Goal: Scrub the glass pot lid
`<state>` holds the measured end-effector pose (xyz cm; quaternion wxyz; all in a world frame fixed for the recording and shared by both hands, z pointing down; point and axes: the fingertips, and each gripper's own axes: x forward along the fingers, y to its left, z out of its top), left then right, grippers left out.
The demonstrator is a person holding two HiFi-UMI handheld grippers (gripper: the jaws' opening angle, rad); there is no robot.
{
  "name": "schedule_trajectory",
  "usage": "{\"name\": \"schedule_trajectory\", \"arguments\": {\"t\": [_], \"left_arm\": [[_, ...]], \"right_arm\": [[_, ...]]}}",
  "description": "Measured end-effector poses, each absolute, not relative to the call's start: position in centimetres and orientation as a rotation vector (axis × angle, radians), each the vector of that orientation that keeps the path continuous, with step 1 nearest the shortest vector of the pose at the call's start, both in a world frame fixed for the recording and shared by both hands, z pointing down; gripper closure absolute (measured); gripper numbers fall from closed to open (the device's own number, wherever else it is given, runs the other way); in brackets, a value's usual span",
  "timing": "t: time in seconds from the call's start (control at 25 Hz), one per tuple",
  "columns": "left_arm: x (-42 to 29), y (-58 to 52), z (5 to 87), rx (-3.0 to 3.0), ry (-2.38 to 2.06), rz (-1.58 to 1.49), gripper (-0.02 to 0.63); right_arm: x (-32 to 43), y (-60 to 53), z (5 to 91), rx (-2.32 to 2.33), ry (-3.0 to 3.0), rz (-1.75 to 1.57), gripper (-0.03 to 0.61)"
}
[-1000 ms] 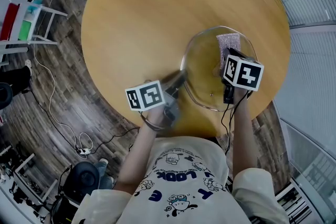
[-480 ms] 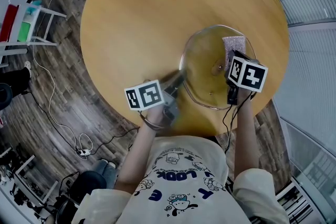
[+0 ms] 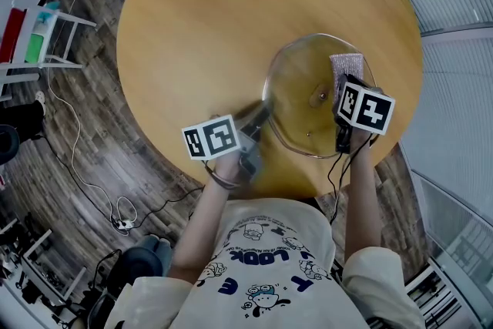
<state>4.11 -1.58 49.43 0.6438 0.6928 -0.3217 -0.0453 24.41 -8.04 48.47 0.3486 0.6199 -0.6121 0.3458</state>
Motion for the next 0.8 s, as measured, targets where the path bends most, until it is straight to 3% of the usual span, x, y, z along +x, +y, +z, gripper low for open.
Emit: {"name": "schedule_trajectory", "arguments": {"t": [0.8], "left_arm": [[4.2,-1.1,49.6,1.571,-0.725,-0.105,0.54]], "right_arm": [[26.7,-5.9,48.4,1.662,-1.501,0.919,0.535]]}}
